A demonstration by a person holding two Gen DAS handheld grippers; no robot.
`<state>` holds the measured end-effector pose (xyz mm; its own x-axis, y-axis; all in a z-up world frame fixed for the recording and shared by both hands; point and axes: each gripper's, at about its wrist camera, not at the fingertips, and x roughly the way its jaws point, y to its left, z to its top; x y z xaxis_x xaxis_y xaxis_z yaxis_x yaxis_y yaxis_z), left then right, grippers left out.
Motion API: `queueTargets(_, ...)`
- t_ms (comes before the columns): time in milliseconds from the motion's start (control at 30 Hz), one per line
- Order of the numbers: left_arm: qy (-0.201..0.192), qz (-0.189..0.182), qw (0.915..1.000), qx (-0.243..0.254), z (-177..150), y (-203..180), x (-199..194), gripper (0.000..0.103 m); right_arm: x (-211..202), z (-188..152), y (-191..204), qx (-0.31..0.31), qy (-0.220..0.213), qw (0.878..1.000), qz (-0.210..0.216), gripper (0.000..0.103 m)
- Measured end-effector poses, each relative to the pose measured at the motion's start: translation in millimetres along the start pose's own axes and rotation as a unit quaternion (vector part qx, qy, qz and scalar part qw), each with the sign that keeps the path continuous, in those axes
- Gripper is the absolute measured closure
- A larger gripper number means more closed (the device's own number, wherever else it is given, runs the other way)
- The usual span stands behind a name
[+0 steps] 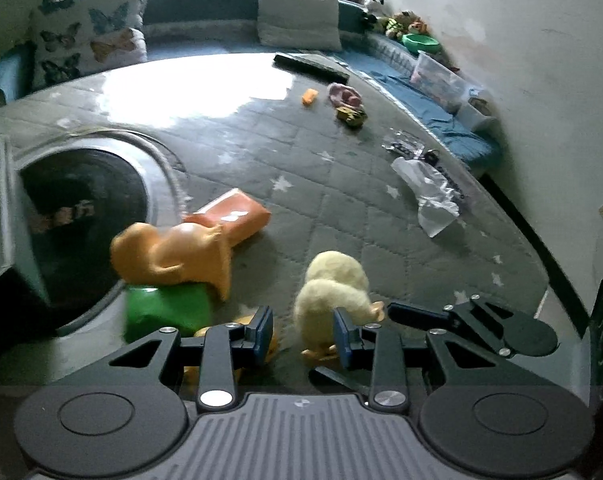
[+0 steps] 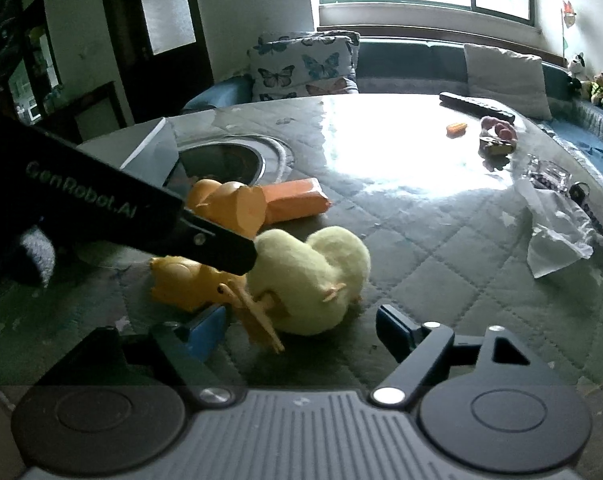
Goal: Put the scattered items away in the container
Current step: 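Close the left tool on the pale yellow plush chick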
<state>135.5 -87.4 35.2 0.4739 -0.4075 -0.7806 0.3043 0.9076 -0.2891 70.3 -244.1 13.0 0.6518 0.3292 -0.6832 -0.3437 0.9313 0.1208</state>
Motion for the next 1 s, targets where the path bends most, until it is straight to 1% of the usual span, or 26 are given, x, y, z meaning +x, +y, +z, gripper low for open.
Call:
queueTargets(67, 0.007, -0.014, 0.9999, -0.006, 2.8, -0.2, 4.7, 0.067, -0.9, -0.9, -4.6, 0.001, 0.000, 1.000, -0.005, 0.020)
queueTargets(200, 0.016, -0.035, 0.9990, -0.025, 6.5, 3.2, 13.7, 0.066, -3.6, -2.0, -10.7, 0.004, -0.001, 1.000, -0.001, 0.021)
queueTargets(300, 0.018, -0.050, 0.9977, -0.043, 10.1, 7.9, 18.1, 0.066, -3.8, -1.1, -12.5, 0.009, -0.005, 1.000, 0.006, 0.023)
queueTargets(467, 0.021, -0.065, 0.9960, -0.057, 14.3, 12.2, 26.2, 0.064, 2.0, 2.8, -10.8, 0.011, -0.008, 1.000, 0.019, 0.025)
queueTargets(533, 0.021, -0.068, 0.9959, -0.055, 14.9, 11.6, 28.5, 0.064, 4.8, 4.6, -10.6, 0.012, -0.009, 1.000, 0.022, 0.025)
queueTargets(567, 0.023, -0.071, 0.9958, -0.052, 14.7, 10.9, 29.5, 0.064, 6.6, 5.6, -11.5, 0.013, -0.009, 1.000, 0.022, 0.027)
queueTargets(600, 0.025, -0.075, 0.9957, -0.049, 14.5, 10.0, 30.6, 0.064, 8.2, 6.4, -12.3, 0.014, -0.009, 1.000, 0.023, 0.031)
queueTargets(667, 0.028, -0.080, 0.9956, -0.040, 13.3, 7.1, 33.0, 0.065, 12.9, 7.6, -14.7, 0.019, -0.007, 0.999, 0.025, 0.034)
queueTargets(700, 0.026, -0.080, 0.9959, -0.034, 12.5, 5.1, 33.7, 0.065, 15.1, 7.9, -15.6, 0.020, -0.006, 1.000, 0.023, 0.037)
queueTargets(767, 0.019, -0.076, 0.9966, -0.024, 11.0, 2.0, 32.7, 0.066, 16.5, 7.6, -16.8, 0.021, -0.005, 1.000, 0.020, 0.038)
queueTargets(867, 0.011, -0.076, 0.9969, -0.019, 8.6, 0.4, 31.3, 0.067, 14.4, 6.4, -17.4, 0.023, -0.006, 1.000, 0.018, 0.041)
queueTargets(1000, 0.002, -0.074, 0.9971, -0.015, 4.8, -0.6, 24.2, 0.068, 9.2, 5.0, -14.2, 0.023, -0.010, 1.000, 0.016, 0.042)
